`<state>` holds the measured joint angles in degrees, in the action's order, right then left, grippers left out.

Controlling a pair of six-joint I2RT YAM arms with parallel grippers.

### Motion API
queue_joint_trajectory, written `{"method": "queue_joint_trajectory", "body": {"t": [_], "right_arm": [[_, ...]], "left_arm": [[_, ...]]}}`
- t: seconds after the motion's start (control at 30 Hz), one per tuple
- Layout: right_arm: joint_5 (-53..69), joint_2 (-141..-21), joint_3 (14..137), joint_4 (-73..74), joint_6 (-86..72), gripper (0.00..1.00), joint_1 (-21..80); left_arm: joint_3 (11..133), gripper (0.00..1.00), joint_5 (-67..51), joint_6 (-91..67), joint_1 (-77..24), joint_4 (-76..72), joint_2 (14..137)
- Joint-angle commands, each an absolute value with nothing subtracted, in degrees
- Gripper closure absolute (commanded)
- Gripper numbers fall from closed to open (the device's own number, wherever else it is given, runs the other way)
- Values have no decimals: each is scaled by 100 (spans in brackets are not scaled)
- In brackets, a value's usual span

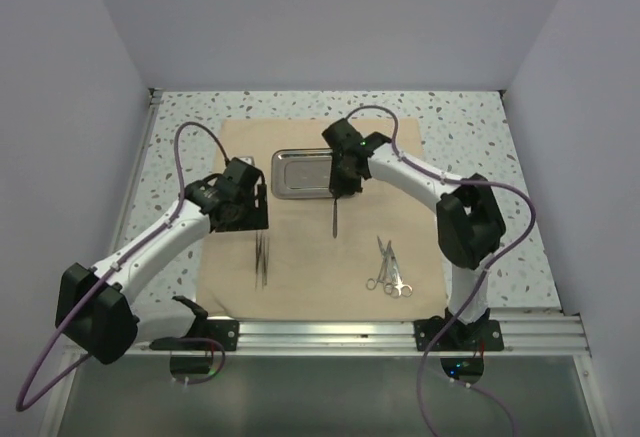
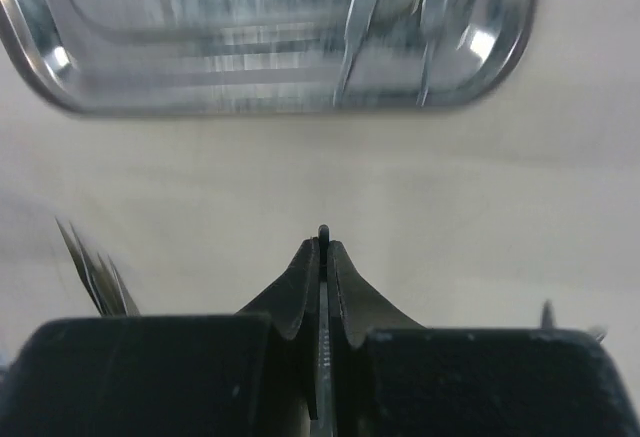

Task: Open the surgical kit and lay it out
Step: Place the medical item in the surgical kit.

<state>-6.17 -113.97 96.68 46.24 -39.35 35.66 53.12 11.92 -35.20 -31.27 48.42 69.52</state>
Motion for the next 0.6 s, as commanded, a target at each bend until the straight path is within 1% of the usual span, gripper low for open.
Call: {"method": "queue_joint_trajectory", "body": {"t": [0.0,0.03,0.13,0.23,0.37,0.4,0.43,0.47,0.5,0.57], "right_arm": [[-18,-10434,8309,3553,-5052,100,4121],[174,-10259,7731,3351,-5228,100,4226],[80,-9976,7191,3138,-5624,100,4657],[105,-9993,6953,3103,-5774,100,4895],[255,-10134,6785,2874,-5889,99,5045],[237,-10142,6837,2935,-5889,71,5045],[203,-10099,6881,3023,-5889,56,5045],[19,-10038,6934,3267,-5836,34,5045],[9,-9924,7013,3409,-5819,18,5045],[-524,-9450,7066,3874,-5766,12,5019]], "left_arm": [[5974,25,1002,-3129,-2725,4342,7259],[6090,24,950,-3068,-2577,4307,7442],[6547,21,932,-2822,-2330,4202,7813],[6855,18,870,-2681,-2102,4114,8120],[7293,18,809,-2584,-1960,4078,8481],[7365,18,800,-2567,-1960,4087,8612],[7426,18,748,-2523,-1960,4070,8683],[7531,18,712,-2505,-1960,4035,8744],[7584,18,668,-2487,-1960,4017,8884],[7725,19,589,-2443,-1960,3912,9034]]}}
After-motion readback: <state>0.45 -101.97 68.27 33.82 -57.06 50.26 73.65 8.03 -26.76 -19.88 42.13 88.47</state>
